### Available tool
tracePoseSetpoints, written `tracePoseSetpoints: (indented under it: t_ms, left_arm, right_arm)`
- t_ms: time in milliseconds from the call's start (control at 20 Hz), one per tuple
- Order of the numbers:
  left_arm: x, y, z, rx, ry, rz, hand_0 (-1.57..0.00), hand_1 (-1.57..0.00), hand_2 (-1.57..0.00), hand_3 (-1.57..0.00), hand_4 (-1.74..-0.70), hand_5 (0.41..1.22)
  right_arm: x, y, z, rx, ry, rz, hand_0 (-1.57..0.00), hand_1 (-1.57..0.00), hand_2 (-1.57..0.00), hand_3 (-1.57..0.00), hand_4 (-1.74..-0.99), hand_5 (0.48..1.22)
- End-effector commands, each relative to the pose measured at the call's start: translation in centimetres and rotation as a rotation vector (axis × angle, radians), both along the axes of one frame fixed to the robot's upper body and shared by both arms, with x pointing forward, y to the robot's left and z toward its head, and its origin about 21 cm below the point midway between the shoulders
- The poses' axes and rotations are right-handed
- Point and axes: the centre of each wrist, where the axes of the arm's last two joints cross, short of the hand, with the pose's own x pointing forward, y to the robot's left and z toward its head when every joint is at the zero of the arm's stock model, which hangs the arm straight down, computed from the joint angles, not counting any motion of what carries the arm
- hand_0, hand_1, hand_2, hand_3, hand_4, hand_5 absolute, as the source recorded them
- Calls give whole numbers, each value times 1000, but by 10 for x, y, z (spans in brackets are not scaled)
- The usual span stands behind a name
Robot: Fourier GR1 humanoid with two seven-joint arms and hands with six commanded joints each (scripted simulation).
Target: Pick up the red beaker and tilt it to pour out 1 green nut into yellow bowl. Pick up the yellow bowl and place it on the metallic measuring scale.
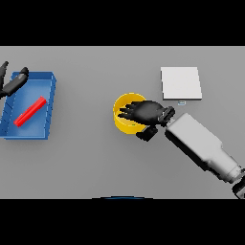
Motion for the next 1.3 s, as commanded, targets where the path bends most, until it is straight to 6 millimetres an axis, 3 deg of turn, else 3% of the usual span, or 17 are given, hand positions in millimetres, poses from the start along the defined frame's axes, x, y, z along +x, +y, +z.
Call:
tracePoseSetpoints:
  t_ms: [0, 100, 150, 200, 250, 350, 450, 550, 700, 950, 1100, 1250]
  left_arm:
    - [0, 1, 0, -5, 2, 0, 1, 1, 1, 1, -719, 686]
    - [2, 2, 3, 5, 9, 5, 1, 1, 1, 1, -713, 686]
    - [2, 1, 2, 5, 11, 1, 1, 1, 1, 1, -712, 689]
    - [1, 0, 3, 2, 9, -2, 1, 1, 1, 1, -714, 691]
    - [1, 1, 1, -4, 14, -3, 1, 1, 1, 1, -716, 692]
    - [-2, -1, 1, -8, 8, -2, 1, 1, 1, 1, -719, 692]
    - [0, 0, 3, -3, 1, 6, 1, 1, 1, 1, -722, 696]
    - [1, 4, 5, -4, 12, 7, 1, 1, 1, 1, -725, 699]
    - [2, 5, 6, 5, 9, -2, 1, 1, 1, 1, -722, 695]
    - [0, 1, 5, 5, 13, -11, 1, 1, 1, 1, -716, 694]
    - [0, 2, 2, 3, 21, -3, 1, 1, 1, 1, -719, 696]
    - [-1, 1, 1, 7, 20, -5, 1, 1, 1, 1, -724, 693]
  right_arm:
    - [1, 0, 1, 6, 13, -6, 1, 1, 1, 1, -1305, 763]
    - [2, 0, -2, 0, 35, -37, -3, -16, -19, -43, -1336, 810]
    - [2, 1, -4, -1, 37, -34, -110, -97, -86, -96, -1360, 842]
    - [0, 2, -5, -4, 39, -27, -287, -236, -176, -173, -1387, 873]
    - [0, 3, -3, -9, 33, -15, -544, -473, -310, -262, -1420, 943]
    - [0, -1, -5, -4, 40, 5, -914, -869, -695, -456, -1512, 1043]
    - [1, -2, -4, 4, 42, 12, -1150, -1121, -1010, -716, -1586, 1107]
    - [2, -1, -4, 16, 38, 15, -1302, -1283, -1164, -941, -1640, 1148]
    - [-1, -5, -4, 25, 20, 32, -1433, -1424, -1240, -1183, -1689, 1184]
    - [5, -3, 9, 55, 9, -4, -1526, -1523, -1319, -1311, -1724, 1209]
    - [5, -15, 21, 76, 17, -23, -1548, -1546, -1337, -1331, -1732, 1215]
    - [6, -22, 39, 80, -9, -55, -1559, -1558, -1414, -1252, -1737, 1218]
